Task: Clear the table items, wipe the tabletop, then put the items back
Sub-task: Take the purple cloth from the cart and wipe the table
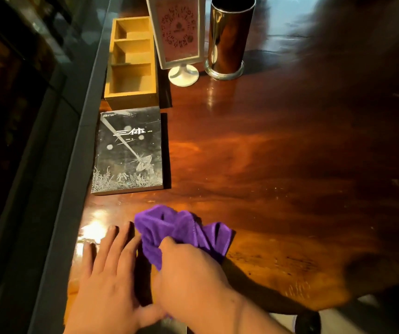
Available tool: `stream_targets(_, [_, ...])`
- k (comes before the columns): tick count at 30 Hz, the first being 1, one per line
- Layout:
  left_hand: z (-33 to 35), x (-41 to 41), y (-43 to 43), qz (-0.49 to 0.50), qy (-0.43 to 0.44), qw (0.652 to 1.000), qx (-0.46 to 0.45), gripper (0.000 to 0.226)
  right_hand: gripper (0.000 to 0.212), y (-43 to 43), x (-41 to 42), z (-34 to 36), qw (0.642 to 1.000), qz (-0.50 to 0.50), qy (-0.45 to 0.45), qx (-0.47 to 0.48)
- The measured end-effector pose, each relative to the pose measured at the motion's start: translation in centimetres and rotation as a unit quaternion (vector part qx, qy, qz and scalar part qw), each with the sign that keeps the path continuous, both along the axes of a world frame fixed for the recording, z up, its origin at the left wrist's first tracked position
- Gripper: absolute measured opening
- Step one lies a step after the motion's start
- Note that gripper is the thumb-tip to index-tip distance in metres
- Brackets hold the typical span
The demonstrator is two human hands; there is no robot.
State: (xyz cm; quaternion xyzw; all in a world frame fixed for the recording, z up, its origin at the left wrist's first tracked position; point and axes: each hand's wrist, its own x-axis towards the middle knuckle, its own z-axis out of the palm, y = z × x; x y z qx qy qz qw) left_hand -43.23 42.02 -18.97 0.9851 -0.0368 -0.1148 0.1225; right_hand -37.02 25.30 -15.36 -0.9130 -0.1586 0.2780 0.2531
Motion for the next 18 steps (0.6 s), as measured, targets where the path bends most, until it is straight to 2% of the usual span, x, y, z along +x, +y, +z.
stream_targets(3, [1.6,2.4,-2.0,-0.044,0.018,0.999,0.022,0.129,0.028,-4.1,1.6,0.3,0.997,-0.083,-0.007,0.005])
stream_targets(6, [2.2,5.8,-5.9,-0.079,0.000,0.997,0.007,0.123,0.021,-9.4,4.4,-0.6,0.990,-0.118,-0.063,-0.045])
stream_targets(9, [1.9,9.8,-10.3,-0.110,-0.019,0.994,-0.008,0.117,0.018,-15.4,8.1,-1.1,0.980,-0.170,-0.077,-0.069])
stream_targets(12, [1.4,14.7,-15.8,-0.115,-0.039,0.993,0.000,0.115,0.029,-22.1,12.2,-1.1,0.965,-0.238,-0.086,-0.068])
stream_targets(18, [0.5,25.5,-28.2,-0.118,-0.058,0.991,-0.021,0.114,0.032,-35.8,21.0,-1.7,0.942,-0.305,-0.104,-0.099])
